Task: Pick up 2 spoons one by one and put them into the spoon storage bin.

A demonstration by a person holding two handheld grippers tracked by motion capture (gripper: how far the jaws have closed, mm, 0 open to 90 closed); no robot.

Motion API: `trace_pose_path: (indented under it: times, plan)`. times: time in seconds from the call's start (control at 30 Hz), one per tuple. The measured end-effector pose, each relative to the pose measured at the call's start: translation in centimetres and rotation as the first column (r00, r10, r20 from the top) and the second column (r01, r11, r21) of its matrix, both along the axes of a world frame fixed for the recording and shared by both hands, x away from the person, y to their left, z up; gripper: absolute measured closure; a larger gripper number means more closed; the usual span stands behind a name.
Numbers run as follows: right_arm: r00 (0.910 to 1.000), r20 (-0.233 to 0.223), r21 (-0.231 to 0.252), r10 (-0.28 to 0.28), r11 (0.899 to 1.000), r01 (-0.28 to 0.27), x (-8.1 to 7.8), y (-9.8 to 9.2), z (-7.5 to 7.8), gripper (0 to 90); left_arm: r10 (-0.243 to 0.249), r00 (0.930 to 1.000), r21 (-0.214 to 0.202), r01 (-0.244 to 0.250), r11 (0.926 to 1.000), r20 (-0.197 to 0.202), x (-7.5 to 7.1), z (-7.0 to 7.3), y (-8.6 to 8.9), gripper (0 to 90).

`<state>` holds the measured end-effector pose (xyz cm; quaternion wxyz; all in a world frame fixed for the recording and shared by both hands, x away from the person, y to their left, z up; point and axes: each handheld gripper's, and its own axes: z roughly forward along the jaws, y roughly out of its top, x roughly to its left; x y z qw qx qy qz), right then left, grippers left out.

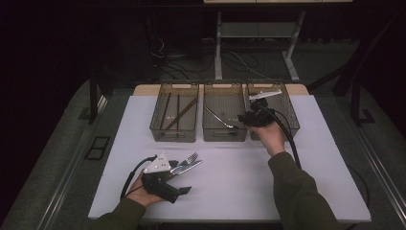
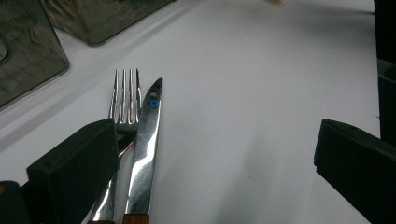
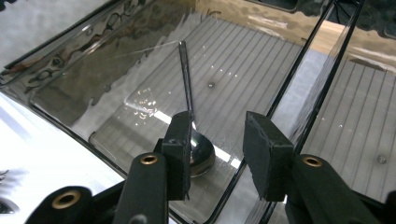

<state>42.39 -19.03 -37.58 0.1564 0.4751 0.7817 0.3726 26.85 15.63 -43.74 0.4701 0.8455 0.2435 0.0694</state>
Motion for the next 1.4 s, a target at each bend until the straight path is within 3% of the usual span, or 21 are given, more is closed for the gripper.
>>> trace_pose_path:
  times: [0.43, 0.57, 0.87, 1.13, 1.4]
  plan:
    - [0.9962, 0.058, 0.045, 0.064, 0.997, -0.067, -1.0, -1.7, 1.9, 55.1, 0.001, 1.0000, 0.000, -0.001, 1.0000, 0.000, 0.0, 0.0, 0.0, 0.0]
    - [0.9919, 0.068, 0.068, 0.107, 0.991, -0.112, -1.8, -2.3, 2.5, 50.6, -0.001, 1.0000, 0.005, 0.001, 1.0000, 0.001, 0.0, 0.0, 0.1, 0.0]
    - [0.9855, 0.095, 0.055, 0.141, 0.988, -0.146, -3.6, -3.8, 3.1, 43.2, 0.000, 1.0000, 0.006, 0.000, 1.0000, 0.001, 0.1, 0.0, 0.1, 0.0]
    - [0.9836, 0.096, 0.058, 0.153, 0.986, -0.159, -5.4, -5.8, 2.7, 45.0, 0.001, 1.0000, 0.006, -0.001, 1.0000, 0.000, 0.1, 0.0, 0.1, 0.0]
    - [0.9840, 0.058, 0.024, 0.169, 0.985, -0.170, -7.5, -8.0, 1.2, 60.9, 0.001, 1.0000, 0.008, -0.001, 1.0000, 0.000, 0.1, 0.0, 0.1, 0.0]
